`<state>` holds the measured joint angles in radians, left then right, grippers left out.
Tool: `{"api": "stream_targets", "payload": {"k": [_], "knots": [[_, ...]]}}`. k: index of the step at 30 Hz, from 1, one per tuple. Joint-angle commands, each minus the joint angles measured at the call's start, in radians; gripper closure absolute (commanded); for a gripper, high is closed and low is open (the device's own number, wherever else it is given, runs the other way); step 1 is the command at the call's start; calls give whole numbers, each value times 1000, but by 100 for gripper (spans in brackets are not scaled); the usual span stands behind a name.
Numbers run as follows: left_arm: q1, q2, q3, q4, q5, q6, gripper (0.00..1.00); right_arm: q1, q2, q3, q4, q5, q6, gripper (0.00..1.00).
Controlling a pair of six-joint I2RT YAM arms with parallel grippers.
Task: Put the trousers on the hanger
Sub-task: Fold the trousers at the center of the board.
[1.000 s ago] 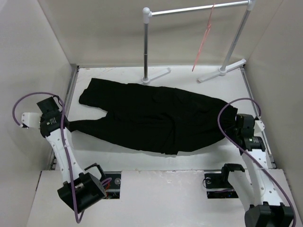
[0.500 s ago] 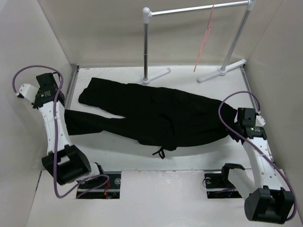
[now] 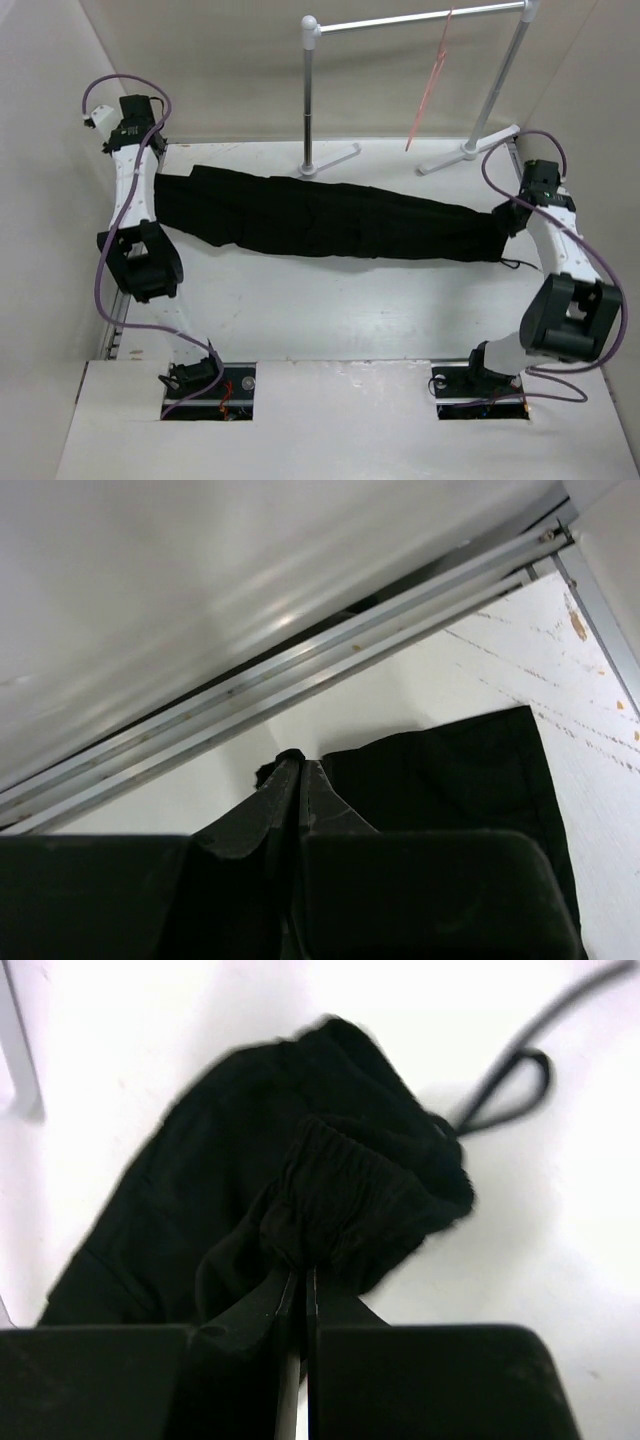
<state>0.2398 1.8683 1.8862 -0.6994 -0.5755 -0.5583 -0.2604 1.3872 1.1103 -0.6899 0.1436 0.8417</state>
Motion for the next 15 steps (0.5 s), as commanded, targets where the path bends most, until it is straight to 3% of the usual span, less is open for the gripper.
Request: {"api": "stream_targets", "payload": {"k": [1, 12, 15], "knots": [[-1, 90, 135, 49, -46, 43, 99, -15, 134, 152, 78, 53, -29, 97], [-26, 405, 465, 139, -3, 28, 98, 22, 559, 575, -2, 106, -62, 94], [-27, 469, 551, 187, 20, 15, 91, 25, 619, 643, -19, 126, -72, 89]]}}
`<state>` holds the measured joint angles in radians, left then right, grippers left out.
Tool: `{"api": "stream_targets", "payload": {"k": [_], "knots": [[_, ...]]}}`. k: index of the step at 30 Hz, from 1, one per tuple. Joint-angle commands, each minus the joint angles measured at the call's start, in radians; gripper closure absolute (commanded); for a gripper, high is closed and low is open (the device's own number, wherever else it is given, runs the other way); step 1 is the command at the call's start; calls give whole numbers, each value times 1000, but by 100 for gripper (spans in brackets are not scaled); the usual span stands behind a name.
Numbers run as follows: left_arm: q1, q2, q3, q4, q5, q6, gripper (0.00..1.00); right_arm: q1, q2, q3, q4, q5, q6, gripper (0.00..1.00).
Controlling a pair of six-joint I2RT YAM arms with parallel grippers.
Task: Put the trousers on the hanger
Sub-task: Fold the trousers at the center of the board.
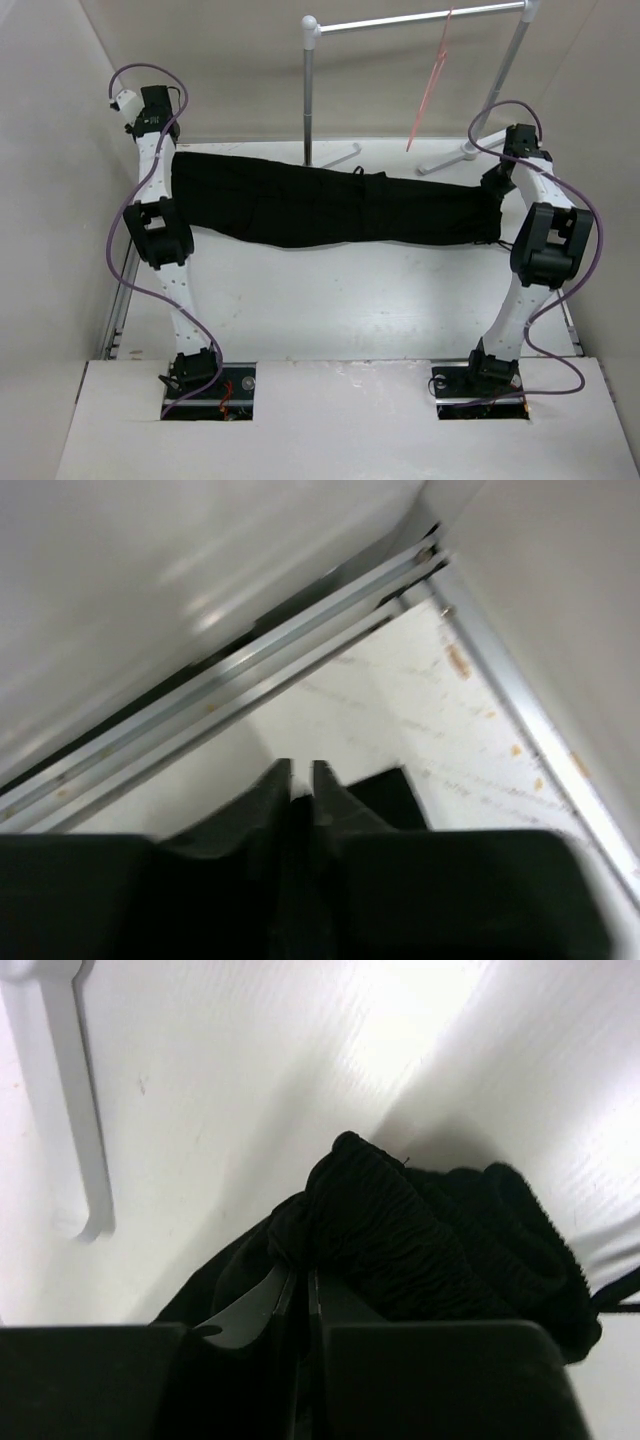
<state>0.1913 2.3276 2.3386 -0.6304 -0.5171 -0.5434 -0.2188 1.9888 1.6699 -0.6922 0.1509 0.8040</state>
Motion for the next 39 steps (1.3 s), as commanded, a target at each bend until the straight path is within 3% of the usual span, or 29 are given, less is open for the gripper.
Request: {"api": "stream_targets", "payload": {"k": [1, 4, 5, 7, 10, 13, 14, 16, 17, 18, 19, 21, 25, 28, 35, 37, 39], "knots": [[21, 25, 106, 144, -12, -1, 83, -17, 28, 97, -20, 127, -37, 79], [27, 23, 79, 182, 95, -26, 55, -15, 16, 90, -12, 133, -38, 47], [32, 13, 68, 182, 107, -30, 50, -9, -2, 77, -7, 131, -42, 39], [47, -35, 21, 178, 126, -30, 39, 5, -63, 22, 23, 128, -55, 28], [72, -204, -204, 190, 149, -30, 35, 32, -191, -102, 86, 130, -65, 20], [92, -469, -621, 283, 167, -101, 35, 68, -342, -286, 170, 121, -63, 20], [96, -552, -753, 317, 189, -139, 36, 80, -394, -355, 198, 116, -54, 26], [99, -686, -980, 369, 259, -219, 36, 117, -491, -487, 250, 92, -26, 50], [99, -726, -1054, 388, 291, -248, 36, 140, -534, -545, 269, 82, -11, 71], [102, -769, -1146, 420, 339, -291, 36, 164, -570, -593, 275, 73, 3, 85], [112, -799, -1224, 458, 388, -337, 35, 186, -605, -636, 284, 65, 11, 89], [133, -826, -1341, 567, 495, -409, 34, 213, -662, -705, 302, 56, 20, 87], [155, -755, -1409, 728, 624, -472, 32, 239, -760, -817, 344, -17, 21, 59], [150, -697, -1411, 756, 638, -483, 32, 241, -815, -872, 349, -59, 14, 46], [141, -541, -1362, 778, 566, -492, 34, 230, -892, -969, 358, -105, 6, 37], [138, -490, -1331, 788, 563, -494, 39, 206, -898, -993, 364, -97, 32, 34], [136, -452, -1308, 791, 554, -500, 51, 151, -878, -1016, 365, -93, 67, 33]]}}
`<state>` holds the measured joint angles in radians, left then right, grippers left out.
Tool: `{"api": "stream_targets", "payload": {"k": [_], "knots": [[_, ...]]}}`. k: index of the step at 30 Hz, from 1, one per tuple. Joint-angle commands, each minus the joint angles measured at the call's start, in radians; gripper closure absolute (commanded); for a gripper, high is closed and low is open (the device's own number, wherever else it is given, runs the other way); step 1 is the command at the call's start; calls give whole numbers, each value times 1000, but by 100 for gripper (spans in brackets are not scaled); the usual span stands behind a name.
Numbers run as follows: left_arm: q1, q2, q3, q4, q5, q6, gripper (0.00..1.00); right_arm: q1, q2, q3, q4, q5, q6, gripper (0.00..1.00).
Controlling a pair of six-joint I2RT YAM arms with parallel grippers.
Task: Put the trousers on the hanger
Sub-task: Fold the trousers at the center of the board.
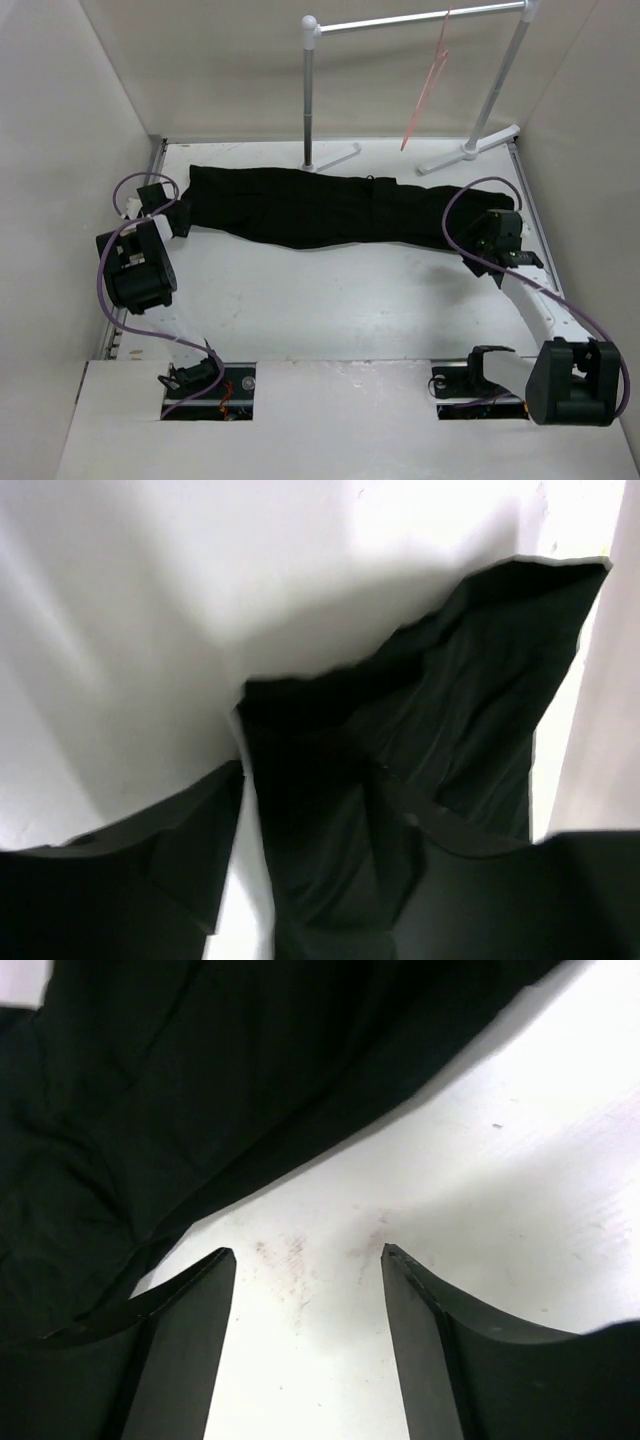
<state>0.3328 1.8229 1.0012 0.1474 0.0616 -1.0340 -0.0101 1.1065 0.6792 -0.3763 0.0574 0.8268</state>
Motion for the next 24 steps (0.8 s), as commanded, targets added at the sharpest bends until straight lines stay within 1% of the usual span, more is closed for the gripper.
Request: {"api": "stream_targets", "payload": {"k": [1, 4, 6, 9, 13, 15, 16, 17, 18, 19, 21, 22, 24], "knots": [[-5, 65, 39, 15, -31, -14, 57, -93, 27, -35, 57, 7, 64, 32], [-4, 85, 71, 15, -49, -14, 74, -167, 123, -32, 117, 15, 87, 25], [2, 85, 95, 8, -57, -12, 80, -210, 203, 9, 160, 2, 84, 25], [5, 85, 123, 1, -57, -3, 86, -251, 303, 86, 183, 30, 67, 25], [16, 108, 146, -23, -59, 2, 92, -261, 417, 148, 183, 70, 90, 33], [19, 116, 146, -34, -62, -1, 93, -261, 452, 166, 198, 81, 97, 34], [19, 118, 146, -34, -62, 0, 93, -261, 467, 175, 212, 82, 94, 37], [19, 118, 146, -35, -62, 2, 94, -261, 484, 184, 220, 79, 95, 40], [21, 116, 145, -37, -63, 3, 95, -259, 501, 198, 223, 72, 97, 53], [21, 110, 142, -42, -69, 5, 95, -259, 516, 212, 217, 73, 100, 69], [27, 95, 139, -64, -91, 9, 96, -258, 530, 223, 208, 72, 104, 86], [35, 85, 137, -83, -101, 17, 97, -259, 518, 215, 197, 73, 104, 92], [54, 56, 125, -123, -137, 32, 97, -264, 451, 169, 169, 97, 106, 95]]}}
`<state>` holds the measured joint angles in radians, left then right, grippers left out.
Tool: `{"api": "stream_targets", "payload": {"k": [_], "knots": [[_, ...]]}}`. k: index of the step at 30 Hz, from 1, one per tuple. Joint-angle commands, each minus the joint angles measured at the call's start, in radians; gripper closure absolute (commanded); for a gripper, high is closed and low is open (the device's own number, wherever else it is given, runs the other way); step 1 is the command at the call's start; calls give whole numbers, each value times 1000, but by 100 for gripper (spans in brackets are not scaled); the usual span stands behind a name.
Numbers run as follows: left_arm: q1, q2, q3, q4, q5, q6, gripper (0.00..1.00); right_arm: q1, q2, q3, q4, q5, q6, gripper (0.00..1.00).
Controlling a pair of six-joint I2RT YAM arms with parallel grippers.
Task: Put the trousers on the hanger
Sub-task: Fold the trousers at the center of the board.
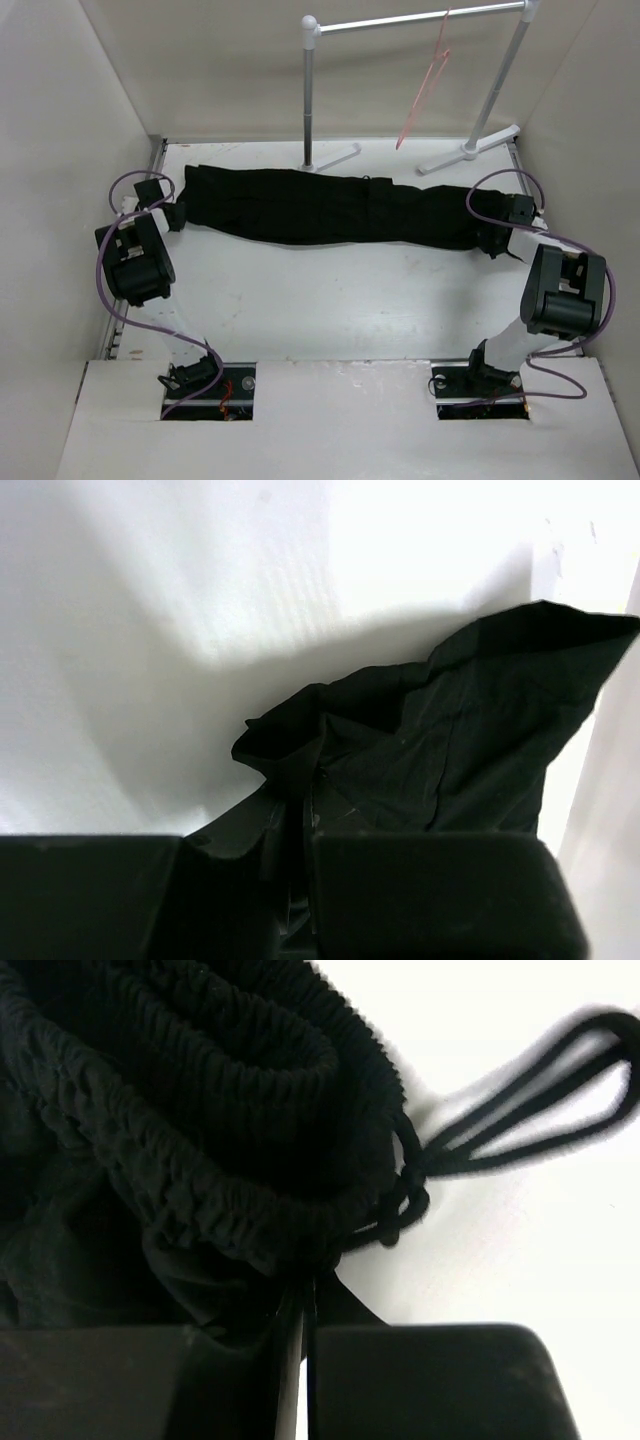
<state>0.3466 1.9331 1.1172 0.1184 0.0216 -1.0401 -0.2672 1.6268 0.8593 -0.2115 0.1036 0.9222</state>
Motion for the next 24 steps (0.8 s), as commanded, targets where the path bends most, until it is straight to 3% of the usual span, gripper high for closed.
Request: {"api": "stream_targets", "payload": {"k": [1, 5, 15, 21, 24], "knots": [[50, -68, 1, -108, -112, 46, 98, -8, -100, -34, -3, 65, 10, 95], [100, -150, -74, -164, -170, 64, 99, -60, -235, -152, -29, 56, 15, 98], [174, -391, -212, -367, -321, 80, 99, -60, -235, -152, -29, 56, 15, 98], [135, -522, -278, -421, -403, 74, 83, -60, -235, -152, -29, 56, 15, 98], [121, -536, -217, -448, -430, 84, 84, -60, -235, -152, -29, 56, 15, 98]]}}
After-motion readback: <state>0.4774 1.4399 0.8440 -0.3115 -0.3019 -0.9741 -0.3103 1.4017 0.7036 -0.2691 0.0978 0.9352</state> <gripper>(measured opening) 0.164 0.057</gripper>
